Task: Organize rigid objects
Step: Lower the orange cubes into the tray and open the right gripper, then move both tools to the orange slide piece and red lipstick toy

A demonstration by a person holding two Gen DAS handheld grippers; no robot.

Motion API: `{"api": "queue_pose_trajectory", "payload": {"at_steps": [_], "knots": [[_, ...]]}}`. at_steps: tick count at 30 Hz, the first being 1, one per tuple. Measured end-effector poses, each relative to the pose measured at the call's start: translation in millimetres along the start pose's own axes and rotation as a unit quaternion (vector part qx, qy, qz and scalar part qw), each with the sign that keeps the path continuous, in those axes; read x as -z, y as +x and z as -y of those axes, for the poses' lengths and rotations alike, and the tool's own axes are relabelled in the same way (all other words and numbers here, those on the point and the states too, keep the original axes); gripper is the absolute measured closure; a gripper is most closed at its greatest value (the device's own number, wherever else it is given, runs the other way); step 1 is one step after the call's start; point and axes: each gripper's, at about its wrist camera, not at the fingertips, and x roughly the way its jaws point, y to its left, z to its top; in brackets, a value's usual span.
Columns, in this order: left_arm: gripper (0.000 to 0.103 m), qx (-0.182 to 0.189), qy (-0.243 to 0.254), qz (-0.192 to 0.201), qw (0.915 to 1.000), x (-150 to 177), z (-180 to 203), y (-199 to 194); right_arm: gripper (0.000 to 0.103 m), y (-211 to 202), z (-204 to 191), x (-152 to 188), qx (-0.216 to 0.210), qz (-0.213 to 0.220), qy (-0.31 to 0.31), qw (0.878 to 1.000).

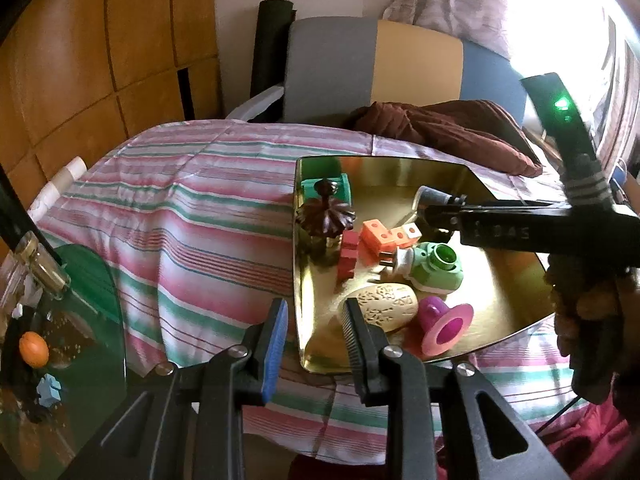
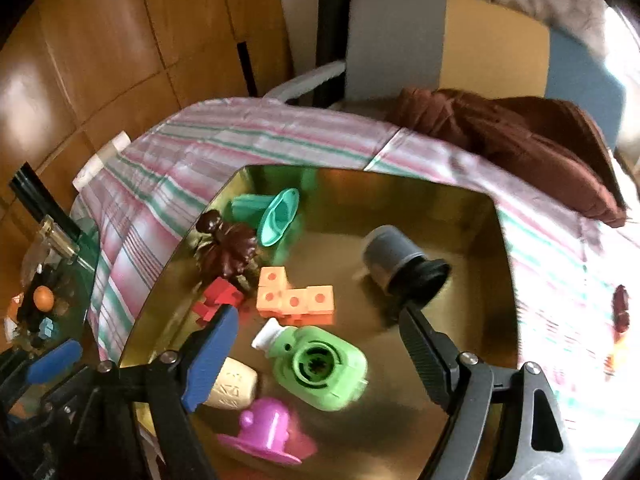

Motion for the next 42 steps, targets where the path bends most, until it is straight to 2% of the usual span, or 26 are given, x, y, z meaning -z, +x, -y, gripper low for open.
{"api": "queue_pose_trajectory", "payload": {"at_steps": [15, 21, 27, 36, 42], "knots": [[0.075, 0.003, 0.039, 0.012, 0.9991, -3.3, 29.3, -14.7, 0.02, -62.1, 59.6, 13.8, 0.043, 0.057, 0.033, 0.997], [0.075, 0.009, 0.055, 0.009, 0.9984, -5.6, 42.9, -14.4, 0.02, -79.1, 102.9, 24.7, 0.078, 0.06, 0.051, 0.994], [0.075, 0.017, 0.074, 0.011, 0.997, -8.8, 59.8, -15.0, 0.02, -93.3, 162.2, 38.7, 0.131, 0.055, 0.083, 0.986], [0.075, 0.027, 0.11, 0.007, 0.9935, -14.8, 92.5, -14.1, 0.02, -110.7, 268.0, 69.6, 0.206, 0.053, 0.165, 0.963], [0.075, 0.033, 0.142, 0.003, 0.9893, -17.5, 119.5, -11.3, 0.02, -118.3, 336.1, 110.1, 0.248, 0.056, 0.255, 0.933]]}}
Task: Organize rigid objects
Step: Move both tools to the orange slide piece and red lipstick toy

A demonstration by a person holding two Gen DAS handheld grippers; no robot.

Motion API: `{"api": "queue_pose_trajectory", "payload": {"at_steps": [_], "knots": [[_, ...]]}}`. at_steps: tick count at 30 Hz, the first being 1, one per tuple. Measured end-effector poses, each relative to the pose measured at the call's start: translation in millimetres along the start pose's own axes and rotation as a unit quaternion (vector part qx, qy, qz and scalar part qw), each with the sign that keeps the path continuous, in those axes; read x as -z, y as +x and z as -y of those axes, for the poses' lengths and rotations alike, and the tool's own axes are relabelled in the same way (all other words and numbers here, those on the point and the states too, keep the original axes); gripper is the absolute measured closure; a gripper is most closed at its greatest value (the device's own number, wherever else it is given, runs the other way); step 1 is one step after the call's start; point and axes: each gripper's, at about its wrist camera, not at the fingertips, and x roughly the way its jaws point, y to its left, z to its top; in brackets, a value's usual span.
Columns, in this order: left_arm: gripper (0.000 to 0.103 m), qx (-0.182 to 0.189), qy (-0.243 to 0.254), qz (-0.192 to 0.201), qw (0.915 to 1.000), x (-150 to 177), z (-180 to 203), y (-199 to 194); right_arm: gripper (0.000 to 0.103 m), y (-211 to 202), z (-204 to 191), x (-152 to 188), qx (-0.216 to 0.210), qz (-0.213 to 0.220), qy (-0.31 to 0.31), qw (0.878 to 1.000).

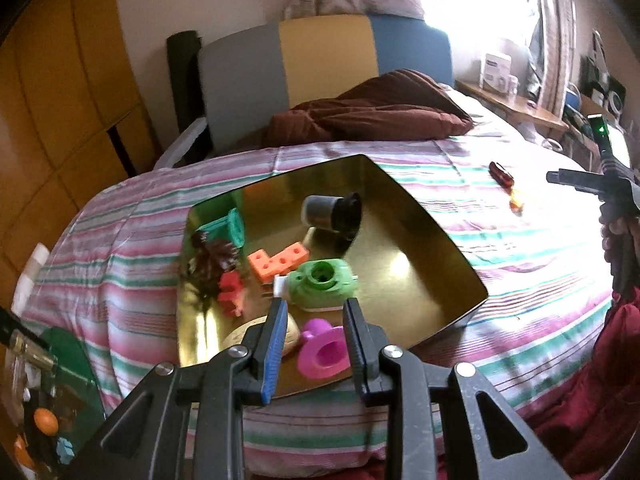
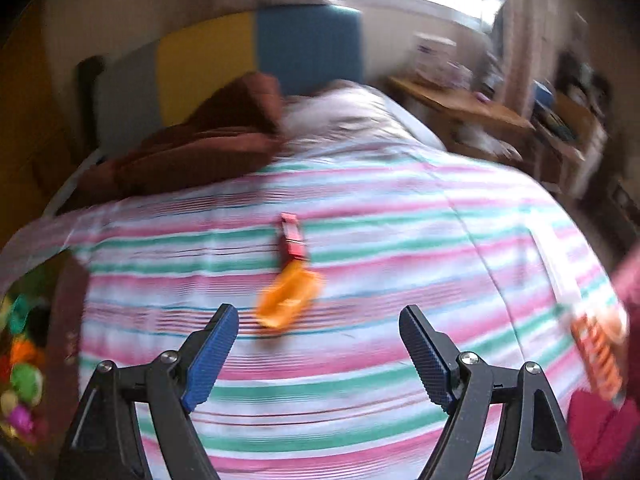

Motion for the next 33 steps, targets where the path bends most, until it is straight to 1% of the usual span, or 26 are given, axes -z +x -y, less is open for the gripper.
{"api": "queue_pose_trajectory", "payload": {"at_steps": [1, 3, 5, 10, 13, 17, 19, 25, 27, 28, 31, 32, 33], "knots": [[0.075, 0.002, 0.008, -0.001, 1.0, -2.8, 6.3, 1.2, 0.02, 5.8, 15.7, 4.0, 0.008, -0.01, 0.03, 0.999], [0.075, 0.009, 0.019, -0.001, 0.9998, -7.8, 15.7, 3.5, 0.02, 12.9, 35.1, 5.4, 0.015, -0.033, 0.078, 0.996], [0.075, 0.024, 0.024, -0.003, 0.9994, -14.5, 25.9, 7.1, 0.02, 11.0, 45.2, 4.7, 0.011, -0.031, 0.109, 0.993], [0.075, 0.075, 0.03, -0.012, 0.9967, -36.1, 56.1, 19.4, 0.018, 11.5, 58.8, 4.2, -0.001, -0.043, 0.144, 0.989], [0.075, 0.094, 0.041, -0.012, 0.9947, -47.8, 78.4, 25.5, 0.018, 11.0, 62.6, 4.4, 0.006, -0.041, 0.155, 0.987], [0.075, 0.127, 0.054, -0.018, 0.9903, -69.1, 112.3, 40.8, 0.018, 10.1, 69.2, 6.5, 0.001, -0.039, 0.184, 0.982], [0.075, 0.136, 0.063, -0.024, 0.9884, -78.6, 129.4, 51.3, 0.018, 8.3, 74.3, 7.3, -0.003, -0.037, 0.2, 0.979], [0.075, 0.17, 0.099, -0.038, 0.9797, -106.4, 194.7, 92.1, 0.017, 6.4, 85.6, 9.7, -0.016, -0.037, 0.236, 0.971], [0.075, 0.182, 0.11, -0.055, 0.9755, -115.5, 215.5, 109.5, 0.017, 5.7, 86.8, 9.9, -0.022, -0.036, 0.243, 0.969], [0.07, 0.198, 0.111, -0.061, 0.972, -121.2, 226.1, 119.4, 0.017, 5.1, 87.8, 9.9, -0.025, -0.035, 0.246, 0.968], [0.062, 0.233, 0.113, -0.076, 0.9629, -131.2, 247.6, 138.8, 0.014, 5.0, 90.1, 9.6, -0.031, -0.035, 0.254, 0.966], [0.061, 0.241, 0.115, -0.08, 0.9603, -134.7, 256.8, 146.3, 0.014, 5.5, 90.8, 9.6, -0.034, -0.036, 0.257, 0.965], [0.06, 0.242, 0.118, -0.082, 0.9597, -137.4, 263.7, 152.2, 0.014, 6.3, 91.7, 9.6, -0.037, -0.037, 0.259, 0.964]]}}
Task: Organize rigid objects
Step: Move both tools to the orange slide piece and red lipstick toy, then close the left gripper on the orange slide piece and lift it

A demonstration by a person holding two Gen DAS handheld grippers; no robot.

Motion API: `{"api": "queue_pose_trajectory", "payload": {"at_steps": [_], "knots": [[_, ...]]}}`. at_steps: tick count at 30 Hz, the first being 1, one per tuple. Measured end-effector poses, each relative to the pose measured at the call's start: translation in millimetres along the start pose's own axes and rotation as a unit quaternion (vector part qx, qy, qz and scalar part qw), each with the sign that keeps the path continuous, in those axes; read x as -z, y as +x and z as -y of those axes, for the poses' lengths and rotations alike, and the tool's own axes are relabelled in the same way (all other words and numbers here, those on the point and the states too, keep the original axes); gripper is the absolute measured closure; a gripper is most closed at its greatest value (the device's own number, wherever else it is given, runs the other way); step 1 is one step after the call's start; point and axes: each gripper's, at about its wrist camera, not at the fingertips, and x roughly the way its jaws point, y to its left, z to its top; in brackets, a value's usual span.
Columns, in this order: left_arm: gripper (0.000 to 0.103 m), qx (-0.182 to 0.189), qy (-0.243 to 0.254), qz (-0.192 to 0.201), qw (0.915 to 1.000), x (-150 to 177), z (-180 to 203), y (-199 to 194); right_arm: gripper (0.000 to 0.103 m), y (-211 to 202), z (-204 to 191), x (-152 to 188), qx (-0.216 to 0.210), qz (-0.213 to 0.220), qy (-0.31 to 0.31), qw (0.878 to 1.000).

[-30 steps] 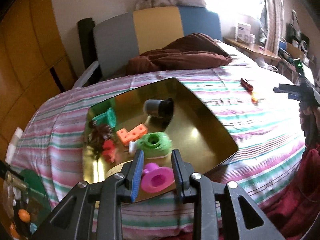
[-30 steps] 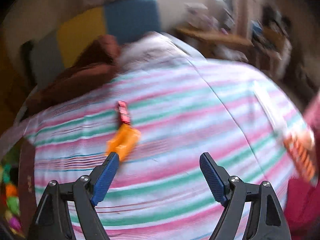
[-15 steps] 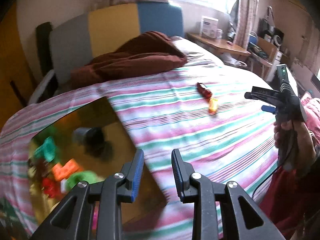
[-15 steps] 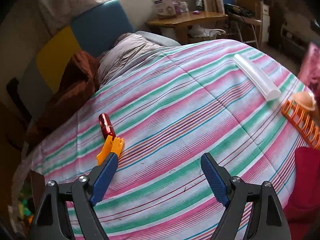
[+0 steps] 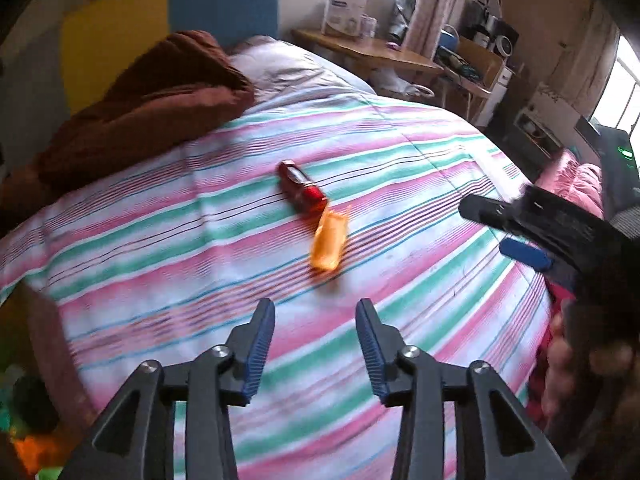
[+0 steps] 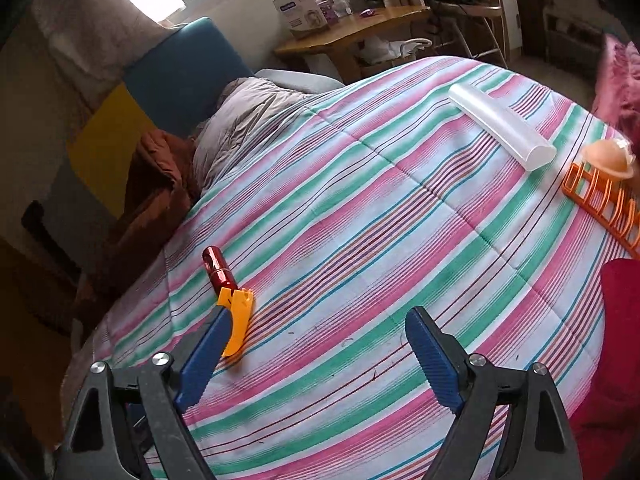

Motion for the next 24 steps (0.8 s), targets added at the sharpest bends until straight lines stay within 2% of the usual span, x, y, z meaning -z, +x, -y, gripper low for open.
{"api": "queue_pose_trajectory", "payload": {"at_steps": [10, 14, 15, 17, 18, 20, 24], "knots": [[0.053, 0.012, 0.049, -0.016, 0.9986, -39.3, 17.7, 63.8, 0.013, 0.8, 6.7, -3.1, -0.023, -0.006, 0.025, 0.999], [0.053, 0.006, 0.042, -0.025, 0.9988, -45.4, 14.0, 84.0, 0.013, 1.5, 5.9, -2.9, -0.028, -0.009, 0.026, 0.999], [0.054, 0.006, 0.041, -0.024, 0.9988, -46.4, 13.1, 87.1, 0.013, 1.9, 5.3, -3.0, -0.028, -0.009, 0.024, 0.999], [0.068, 0.011, 0.046, -0.027, 0.9985, -46.1, 13.3, 93.5, 0.013, 2.7, 4.1, -2.7, -0.025, -0.009, 0.021, 0.999], [0.077, 0.001, 0.05, -0.031, 0.9983, -43.6, 13.8, 97.7, 0.013, 3.2, 3.9, -2.4, -0.024, -0.01, 0.019, 0.999], [0.077, -0.007, 0.051, -0.018, 0.9985, -35.9, 13.2, 95.7, 0.013, 4.6, 3.0, -2.1, -0.021, -0.012, 0.015, 1.0], [0.077, -0.023, 0.02, -0.006, 0.9995, -18.0, 4.5, 73.1, 0.013, 8.1, 0.7, -0.3, -0.016, -0.019, 0.003, 1.0]]}}
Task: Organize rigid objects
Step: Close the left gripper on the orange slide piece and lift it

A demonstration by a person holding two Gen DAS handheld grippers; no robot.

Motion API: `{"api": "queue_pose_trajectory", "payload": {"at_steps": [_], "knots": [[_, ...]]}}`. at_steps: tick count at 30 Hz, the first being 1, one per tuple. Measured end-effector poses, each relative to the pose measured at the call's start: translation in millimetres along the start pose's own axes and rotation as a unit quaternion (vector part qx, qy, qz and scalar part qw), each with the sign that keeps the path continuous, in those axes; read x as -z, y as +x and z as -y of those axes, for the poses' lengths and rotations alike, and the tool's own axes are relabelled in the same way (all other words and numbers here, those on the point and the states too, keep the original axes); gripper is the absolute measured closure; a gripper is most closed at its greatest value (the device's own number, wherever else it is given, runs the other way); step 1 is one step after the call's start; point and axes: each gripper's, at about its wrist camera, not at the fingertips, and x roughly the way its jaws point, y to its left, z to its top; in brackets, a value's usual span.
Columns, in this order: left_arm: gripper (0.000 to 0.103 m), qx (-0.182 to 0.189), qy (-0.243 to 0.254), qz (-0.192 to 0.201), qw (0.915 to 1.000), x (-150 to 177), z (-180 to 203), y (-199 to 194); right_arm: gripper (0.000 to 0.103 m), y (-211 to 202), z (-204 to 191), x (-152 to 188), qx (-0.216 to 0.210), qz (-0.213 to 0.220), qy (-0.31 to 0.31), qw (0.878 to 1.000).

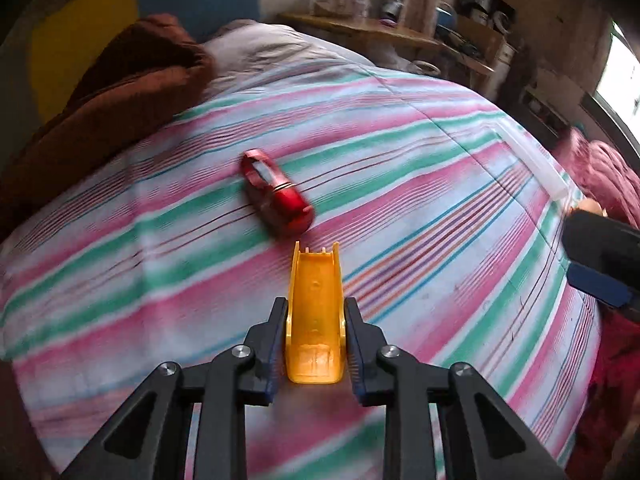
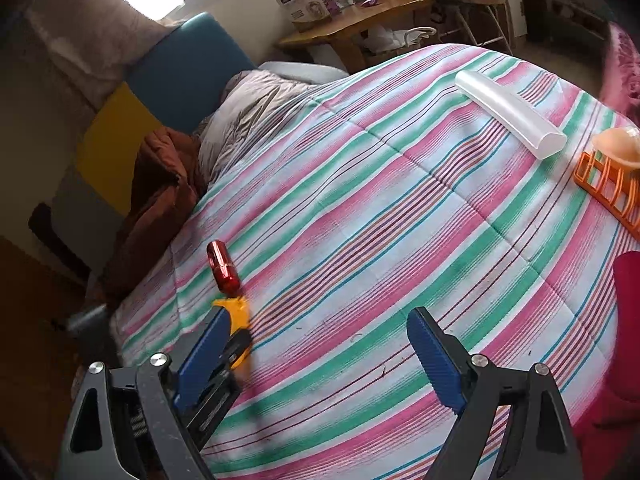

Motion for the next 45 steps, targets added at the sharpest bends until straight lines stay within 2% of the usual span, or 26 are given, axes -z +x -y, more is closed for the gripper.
{"api": "queue_pose_trajectory", "payload": {"at_steps": [5, 11, 17, 26, 28, 30, 35, 45], "knots": [[0.077, -0.013, -0.037, 0.044, 0.9983, 30.1, -15.9, -57.4, 0.013, 8.7, -9.0, 5.7, 0.01, -0.019, -0.029, 0.999], [0.077, -0.037, -0.069, 0.071, 0.9944, 59.3, -34.5, -111.6, 0.013, 26.8, -22.7, 16.3, 0.021, -0.063, -0.079, 0.995], [0.077, -0.069, -0.101, 0.095, 0.9879, 88.8, -53.8, -156.0, 0.013, 42.4, -38.6, 28.9, 0.04, -0.088, -0.138, 0.986], [0.077, -0.084, -0.138, 0.115, 0.9802, 135.8, -77.7, -203.3, 0.013, 70.2, -49.7, 47.9, 0.104, -0.12, -0.222, 0.962], [0.077, -0.089, -0.142, 0.117, 0.9789, 143.9, -81.6, -209.9, 0.011, 74.2, -54.5, 53.2, 0.12, -0.118, -0.251, 0.953], [0.077, -0.093, -0.148, 0.121, 0.9772, 153.0, -87.7, -217.7, 0.008, 75.8, -56.1, 56.4, 0.124, -0.115, -0.263, 0.95], [0.077, -0.108, -0.164, 0.129, 0.9719, 169.7, -102.9, -234.7, 0.0, 77.8, -51.7, 59.3, 0.117, -0.113, -0.271, 0.949], [0.077, -0.133, -0.194, 0.141, 0.9616, 203.9, -127.4, -262.0, 0.0, 73.9, -43.9, 62.7, 0.116, -0.096, -0.28, 0.948]]}}
